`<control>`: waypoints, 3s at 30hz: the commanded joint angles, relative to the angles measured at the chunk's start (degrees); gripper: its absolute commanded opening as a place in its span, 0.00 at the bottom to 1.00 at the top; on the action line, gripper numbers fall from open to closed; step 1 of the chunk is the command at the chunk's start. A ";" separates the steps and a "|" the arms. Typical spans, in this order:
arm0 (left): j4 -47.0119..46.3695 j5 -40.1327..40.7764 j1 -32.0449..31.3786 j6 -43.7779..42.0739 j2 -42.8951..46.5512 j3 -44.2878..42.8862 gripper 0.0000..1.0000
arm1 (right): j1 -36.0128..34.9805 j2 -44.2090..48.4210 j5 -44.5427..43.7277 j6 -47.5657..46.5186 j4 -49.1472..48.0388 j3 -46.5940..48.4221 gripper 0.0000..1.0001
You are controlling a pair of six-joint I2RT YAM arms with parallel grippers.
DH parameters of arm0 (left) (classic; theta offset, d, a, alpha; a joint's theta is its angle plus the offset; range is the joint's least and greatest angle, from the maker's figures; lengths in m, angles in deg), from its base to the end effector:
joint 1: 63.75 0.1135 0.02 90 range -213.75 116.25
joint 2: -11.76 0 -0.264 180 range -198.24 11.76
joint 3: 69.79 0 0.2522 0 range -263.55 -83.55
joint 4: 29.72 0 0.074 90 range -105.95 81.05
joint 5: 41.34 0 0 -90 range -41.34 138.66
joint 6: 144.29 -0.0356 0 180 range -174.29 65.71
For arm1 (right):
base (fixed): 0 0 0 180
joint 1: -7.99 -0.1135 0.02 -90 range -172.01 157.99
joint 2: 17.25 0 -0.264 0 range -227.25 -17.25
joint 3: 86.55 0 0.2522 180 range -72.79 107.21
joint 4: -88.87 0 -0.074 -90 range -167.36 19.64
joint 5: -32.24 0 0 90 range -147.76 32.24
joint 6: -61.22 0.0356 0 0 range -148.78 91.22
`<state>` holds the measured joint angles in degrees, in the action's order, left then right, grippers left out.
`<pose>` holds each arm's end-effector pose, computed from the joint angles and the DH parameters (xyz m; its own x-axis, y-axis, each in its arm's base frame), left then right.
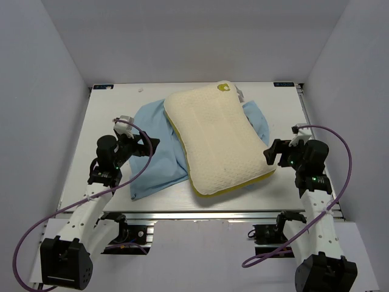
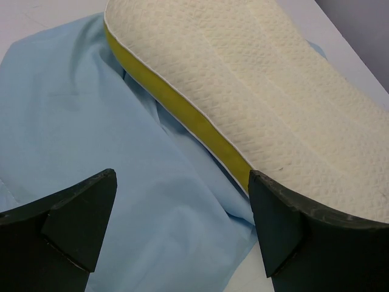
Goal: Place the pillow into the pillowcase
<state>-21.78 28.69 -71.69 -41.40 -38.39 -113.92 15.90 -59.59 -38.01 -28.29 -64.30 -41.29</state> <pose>0.2023 -0.0405 0.2638 -0.3351 -0.1650 -0.9276 0.3932 0.8702 -0.2968 0.1750 -0.0122 0.2606 -0.4029 0.0641 -0.9130 -0.1730 0.9742 0.1448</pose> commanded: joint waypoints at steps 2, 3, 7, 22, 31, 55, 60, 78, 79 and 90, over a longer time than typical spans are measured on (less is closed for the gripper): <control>-0.77 -1.21 0.12 -0.67 0.58 -1.62 0.98 | 0.27 0.43 4.76 -2.75 -2.51 0.75 0.89; -0.68 -1.22 0.12 -0.67 0.58 -1.62 0.98 | 0.27 0.08 6.69 -4.60 -1.90 0.58 0.89; -0.24 -0.69 0.12 -0.84 0.23 -1.88 0.98 | 0.19 -2.12 27.38 -26.34 5.99 4.16 0.89; 4.85 -1.74 0.12 -3.21 -6.00 -5.14 0.81 | -23.80 -18.99 7.96 -19.05 7.43 27.28 0.88; 8.63 0.80 -0.23 -4.97 -12.24 -6.54 0.87 | -44.44 -33.66 -18.03 -0.08 -2.33 34.67 0.89; 24.63 29.55 -0.76 -0.41 -26.75 -14.54 0.93 | -56.07 -67.69 -36.01 6.90 4.69 51.03 0.86; 24.46 26.47 -0.76 -0.32 -30.53 -15.50 0.93 | -55.63 -67.43 -30.83 6.01 5.49 49.01 0.56; 21.91 26.55 -0.32 0.56 -33.97 -16.65 0.00 | -52.30 -54.18 -13.43 -10.29 9.00 46.97 0.00; 21.73 27.08 0.29 0.65 -32.48 -16.39 0.00 | -51.76 -53.20 -12.64 -12.34 9.61 47.68 0.00; 24.63 15.28 5.31 1.88 -29.66 -18.93 0.00 | -40.43 -45.11 -7.45 -28.35 12.60 54.54 0.00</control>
<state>1.61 53.06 -66.25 -40.24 -71.03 -130.20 -26.48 -107.75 -48.31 -51.37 -50.03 9.99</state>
